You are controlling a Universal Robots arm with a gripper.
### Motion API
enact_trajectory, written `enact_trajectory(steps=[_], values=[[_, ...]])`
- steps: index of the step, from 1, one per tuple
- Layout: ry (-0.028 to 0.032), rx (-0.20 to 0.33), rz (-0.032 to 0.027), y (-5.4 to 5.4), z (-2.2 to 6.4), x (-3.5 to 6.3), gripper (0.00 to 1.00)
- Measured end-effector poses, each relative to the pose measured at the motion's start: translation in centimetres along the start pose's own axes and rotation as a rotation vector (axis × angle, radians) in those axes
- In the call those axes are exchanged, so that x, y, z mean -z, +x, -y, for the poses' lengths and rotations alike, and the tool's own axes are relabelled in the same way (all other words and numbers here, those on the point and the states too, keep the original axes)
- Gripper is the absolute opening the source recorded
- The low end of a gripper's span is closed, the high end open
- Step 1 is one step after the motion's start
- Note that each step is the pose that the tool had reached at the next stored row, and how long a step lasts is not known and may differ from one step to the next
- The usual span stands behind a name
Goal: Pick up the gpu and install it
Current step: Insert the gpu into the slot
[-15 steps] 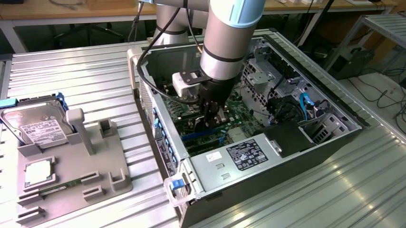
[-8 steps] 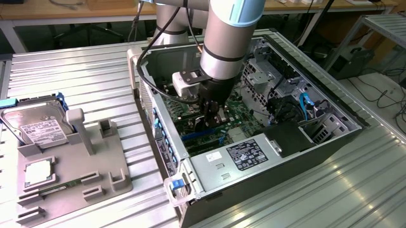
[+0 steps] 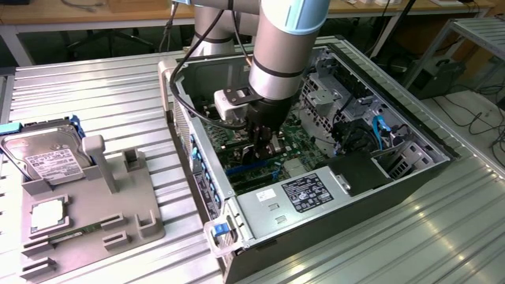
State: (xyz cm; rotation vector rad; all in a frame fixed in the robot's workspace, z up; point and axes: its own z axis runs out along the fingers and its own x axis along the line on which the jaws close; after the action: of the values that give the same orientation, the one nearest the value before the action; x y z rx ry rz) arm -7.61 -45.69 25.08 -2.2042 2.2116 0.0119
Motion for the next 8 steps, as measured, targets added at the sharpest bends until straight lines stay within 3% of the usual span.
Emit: enact_trajectory(steps=[8], values=[[0.0000, -0.002, 0.0023, 0.08, -0.28, 0.01, 0.27]])
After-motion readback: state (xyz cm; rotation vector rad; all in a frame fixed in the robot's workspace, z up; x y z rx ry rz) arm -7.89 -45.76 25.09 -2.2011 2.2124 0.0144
